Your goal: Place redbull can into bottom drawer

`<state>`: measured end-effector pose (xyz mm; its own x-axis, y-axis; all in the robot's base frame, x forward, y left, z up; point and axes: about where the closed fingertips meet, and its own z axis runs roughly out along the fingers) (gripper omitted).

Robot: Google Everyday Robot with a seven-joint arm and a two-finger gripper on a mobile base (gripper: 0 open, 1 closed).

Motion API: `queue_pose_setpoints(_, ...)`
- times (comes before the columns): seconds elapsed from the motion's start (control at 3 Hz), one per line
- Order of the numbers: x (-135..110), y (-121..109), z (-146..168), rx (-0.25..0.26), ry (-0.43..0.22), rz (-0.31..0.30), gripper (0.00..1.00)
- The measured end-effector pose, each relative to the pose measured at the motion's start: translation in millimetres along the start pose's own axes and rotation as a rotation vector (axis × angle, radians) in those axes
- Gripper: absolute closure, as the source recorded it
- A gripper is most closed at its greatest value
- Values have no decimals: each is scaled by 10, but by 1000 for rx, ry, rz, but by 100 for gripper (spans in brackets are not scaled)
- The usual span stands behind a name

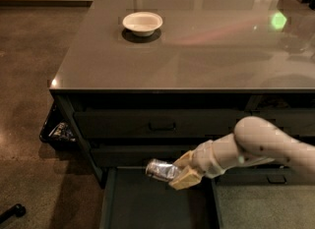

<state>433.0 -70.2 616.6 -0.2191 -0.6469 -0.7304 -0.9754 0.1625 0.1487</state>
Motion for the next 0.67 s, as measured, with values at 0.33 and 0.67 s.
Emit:
queue_pose_setpoints(0.33,515,-12,576,26,-8,113,100)
queue_pose_setpoints(0.67,881,-185,1052,86,-14,184,100)
